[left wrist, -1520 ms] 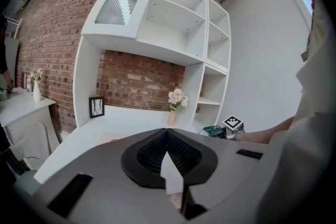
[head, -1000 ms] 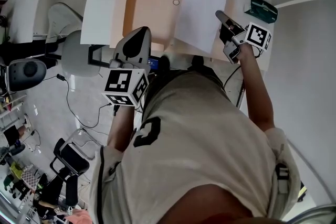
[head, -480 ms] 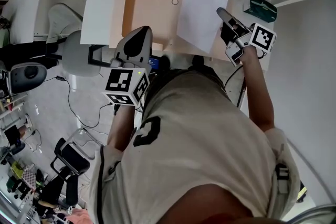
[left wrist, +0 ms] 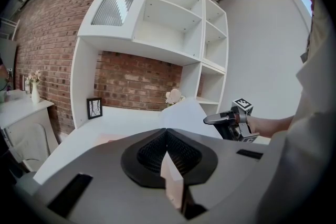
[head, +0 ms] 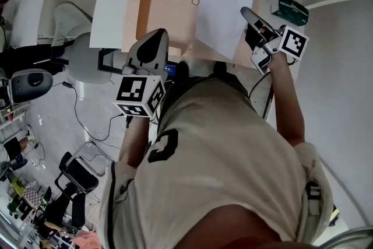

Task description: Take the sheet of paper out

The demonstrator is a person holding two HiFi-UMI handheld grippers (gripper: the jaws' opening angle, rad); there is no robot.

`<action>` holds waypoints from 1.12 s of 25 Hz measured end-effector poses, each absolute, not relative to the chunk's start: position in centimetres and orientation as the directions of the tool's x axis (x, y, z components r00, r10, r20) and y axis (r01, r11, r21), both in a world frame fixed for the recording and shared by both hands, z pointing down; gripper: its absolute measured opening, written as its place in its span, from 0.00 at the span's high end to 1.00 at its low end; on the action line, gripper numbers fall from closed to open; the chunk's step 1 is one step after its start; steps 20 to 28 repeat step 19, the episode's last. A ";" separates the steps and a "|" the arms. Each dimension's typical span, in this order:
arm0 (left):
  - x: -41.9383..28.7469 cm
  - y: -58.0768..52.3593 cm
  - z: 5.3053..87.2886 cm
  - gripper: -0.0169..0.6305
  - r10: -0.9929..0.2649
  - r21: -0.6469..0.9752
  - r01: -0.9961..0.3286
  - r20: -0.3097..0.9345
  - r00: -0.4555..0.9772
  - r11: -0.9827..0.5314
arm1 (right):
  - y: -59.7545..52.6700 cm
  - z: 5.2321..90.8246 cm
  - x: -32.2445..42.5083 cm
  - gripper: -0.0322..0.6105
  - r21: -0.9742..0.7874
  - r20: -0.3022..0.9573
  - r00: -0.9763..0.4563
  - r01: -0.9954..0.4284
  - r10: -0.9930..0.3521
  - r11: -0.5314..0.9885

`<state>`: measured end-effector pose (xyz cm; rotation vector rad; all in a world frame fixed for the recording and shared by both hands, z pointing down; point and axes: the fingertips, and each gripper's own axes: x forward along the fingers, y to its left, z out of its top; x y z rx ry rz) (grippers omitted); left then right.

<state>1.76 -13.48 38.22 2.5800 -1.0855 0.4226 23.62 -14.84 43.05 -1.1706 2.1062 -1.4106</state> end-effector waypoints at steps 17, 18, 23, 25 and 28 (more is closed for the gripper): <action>1.6 -14.0 38.2 0.95 -0.645 0.177 -0.738 0.384 0.661 -0.651 | -15.1 42.2 22.8 0.91 -0.875 0.158 -0.624 -0.447 -0.765 0.184; 1.6 -14.0 38.1 0.95 -0.645 0.177 -0.738 0.383 0.661 -0.651 | -15.2 42.1 22.8 0.91 -0.875 0.158 -0.625 -0.447 -0.764 0.185; 1.6 -14.1 38.1 0.95 -0.645 0.177 -0.737 0.382 0.662 -0.652 | -15.3 42.1 22.8 0.91 -0.875 0.157 -0.627 -0.447 -0.763 0.187; 1.6 -14.1 38.1 0.95 -0.645 0.177 -0.737 0.382 0.662 -0.652 | -15.3 42.1 22.8 0.91 -0.875 0.157 -0.627 -0.447 -0.763 0.187; 1.6 -14.1 38.1 0.95 -0.645 0.177 -0.737 0.382 0.662 -0.652 | -15.3 42.1 22.8 0.91 -0.875 0.157 -0.627 -0.447 -0.763 0.187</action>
